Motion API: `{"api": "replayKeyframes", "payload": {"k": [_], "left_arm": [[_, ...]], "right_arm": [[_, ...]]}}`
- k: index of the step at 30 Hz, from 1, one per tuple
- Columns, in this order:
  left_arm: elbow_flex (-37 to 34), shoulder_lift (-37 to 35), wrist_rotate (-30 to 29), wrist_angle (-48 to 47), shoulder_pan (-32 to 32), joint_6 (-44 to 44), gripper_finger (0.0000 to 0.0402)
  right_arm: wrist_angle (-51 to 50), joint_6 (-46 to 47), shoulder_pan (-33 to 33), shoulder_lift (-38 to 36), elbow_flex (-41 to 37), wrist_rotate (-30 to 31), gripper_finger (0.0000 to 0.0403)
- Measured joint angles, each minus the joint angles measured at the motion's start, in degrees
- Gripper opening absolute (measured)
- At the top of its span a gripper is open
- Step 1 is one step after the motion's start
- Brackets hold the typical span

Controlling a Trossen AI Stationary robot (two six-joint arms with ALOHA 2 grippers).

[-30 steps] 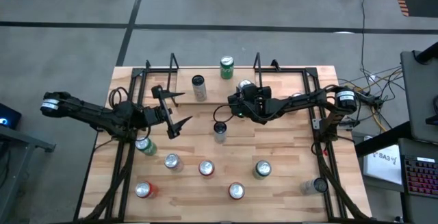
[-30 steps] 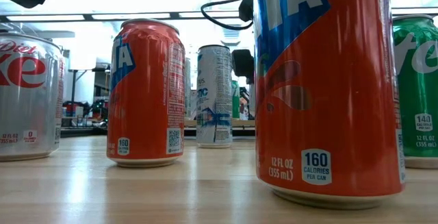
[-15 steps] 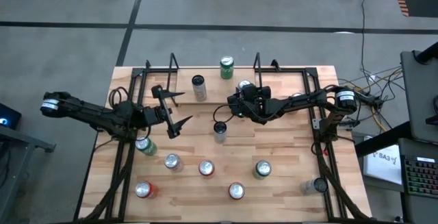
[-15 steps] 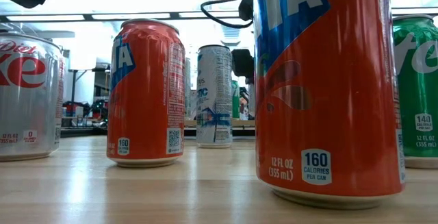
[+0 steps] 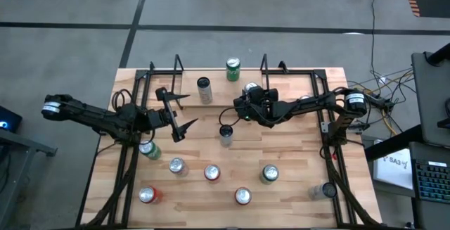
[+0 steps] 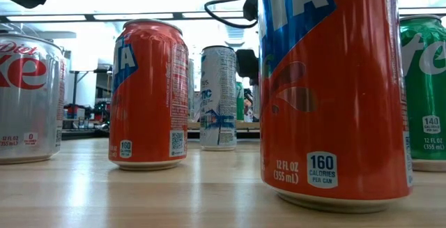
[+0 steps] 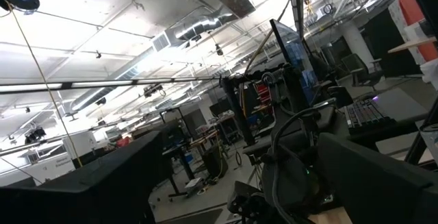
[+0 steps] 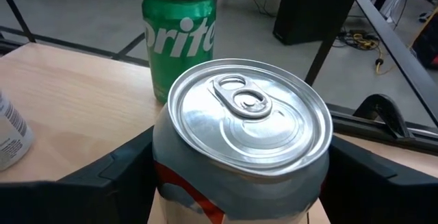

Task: Sort soda cans
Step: Put the middle red silver soda can on the shelf

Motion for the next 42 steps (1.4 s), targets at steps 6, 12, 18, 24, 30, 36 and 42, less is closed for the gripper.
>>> {"api": "replayKeyframes", "payload": {"k": [6, 12, 18, 24, 30, 36, 42], "left_arm": [[0.0, 0.0, 0.0, 0.0, 0.0, 0.0, 0.0374], [0.0, 0.0, 0.0, 0.0, 0.0, 0.3, 0.0374], [0.0, 0.0, 0.0, 0.0, 0.0, 0.3, 0.0374], [0.0, 0.0, 0.0, 0.0, 0.0, 0.3, 0.0374], [0.0, 0.0, 0.0, 0.0, 0.0, 0.4, 0.0374], [0.0, 0.0, 0.0, -0.2, 0.1, 0.8, 0.0374], [0.0, 0.0, 0.0, -0.4, 0.1, 1.0, 0.0374]], "right_arm": [[2.7, -1.4, 0.0, 0.0, 0.0, -0.6, 0.0314], [8.6, -6.9, -0.1, 0.0, 0.0, -3.7, 0.0310], [8.6, -8.4, -0.3, 0.0, 0.3, -3.8, 0.0312], [8.4, -9.2, -1.0, 0.9, 0.3, -2.7, 0.0311], [8.5, -8.4, -0.9, 2.8, 0.6, -2.3, 0.0315], [8.3, -8.1, -0.9, 2.9, 0.6, -2.8, 0.0318], [8.6, -7.8, -0.9, 2.9, 0.7, -2.9, 0.0342]]}}
